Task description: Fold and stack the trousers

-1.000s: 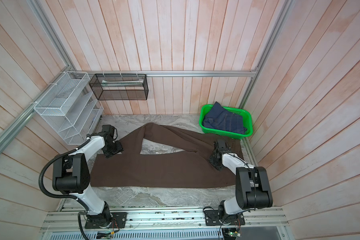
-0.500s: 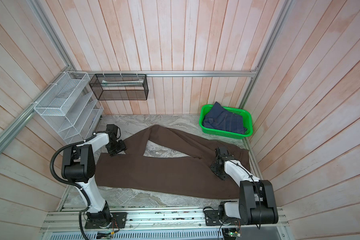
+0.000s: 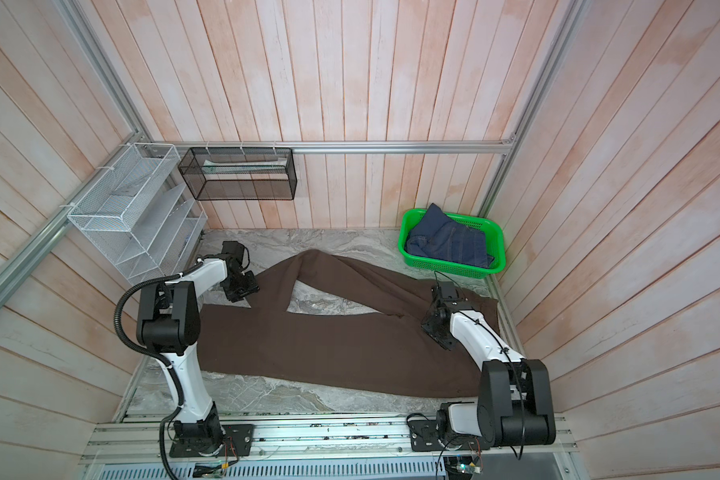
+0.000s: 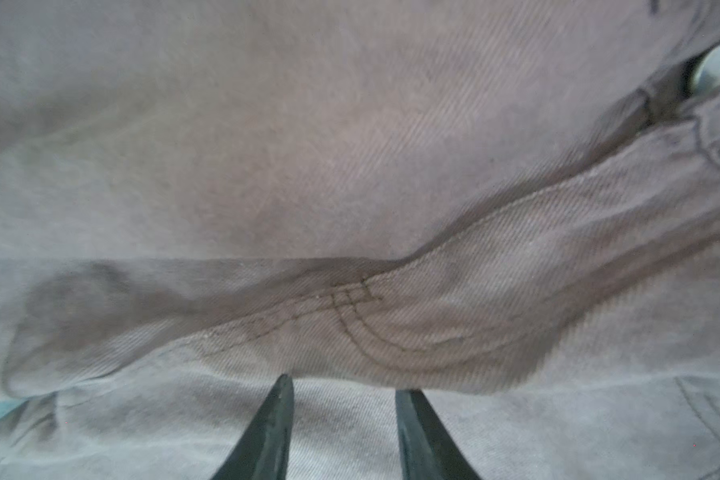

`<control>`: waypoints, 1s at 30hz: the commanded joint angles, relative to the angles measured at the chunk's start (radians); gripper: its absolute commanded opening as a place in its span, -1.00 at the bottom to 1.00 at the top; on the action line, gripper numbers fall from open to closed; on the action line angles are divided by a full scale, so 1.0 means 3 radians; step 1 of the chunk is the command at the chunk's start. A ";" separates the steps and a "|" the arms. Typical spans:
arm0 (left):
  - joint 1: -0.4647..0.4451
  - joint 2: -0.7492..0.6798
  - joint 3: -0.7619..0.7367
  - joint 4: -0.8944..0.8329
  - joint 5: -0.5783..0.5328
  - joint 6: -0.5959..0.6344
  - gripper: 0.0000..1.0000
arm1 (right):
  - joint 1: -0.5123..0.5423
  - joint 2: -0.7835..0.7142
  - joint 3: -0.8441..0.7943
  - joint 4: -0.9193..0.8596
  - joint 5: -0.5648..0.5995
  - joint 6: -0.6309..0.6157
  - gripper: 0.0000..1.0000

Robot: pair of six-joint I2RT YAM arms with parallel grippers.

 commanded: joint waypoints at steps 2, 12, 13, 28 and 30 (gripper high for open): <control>0.0001 0.0243 -0.0017 -0.0029 -0.0040 -0.0011 -0.14 | -0.0022 0.0022 0.0128 -0.0137 0.0104 -0.0059 -0.17; 0.0038 -0.0404 0.0138 -0.0122 -0.0471 0.0183 -1.00 | -0.0184 0.0111 0.0328 -0.0118 0.0113 -0.0169 -0.17; 0.0042 -0.0517 0.0206 -0.0162 -0.0549 0.0230 -1.00 | -0.0187 0.0122 0.0359 -0.0101 0.0114 -0.0184 -0.17; 0.0264 -0.0374 0.1250 -0.0826 -0.1501 0.0868 -1.00 | -0.0355 0.0501 0.0745 0.0066 0.0034 -0.0354 -0.17; 0.0267 -0.0205 0.1313 -0.0868 -0.1499 0.0845 -1.00 | -0.0365 0.0578 0.0797 0.0074 0.0027 -0.0372 -0.16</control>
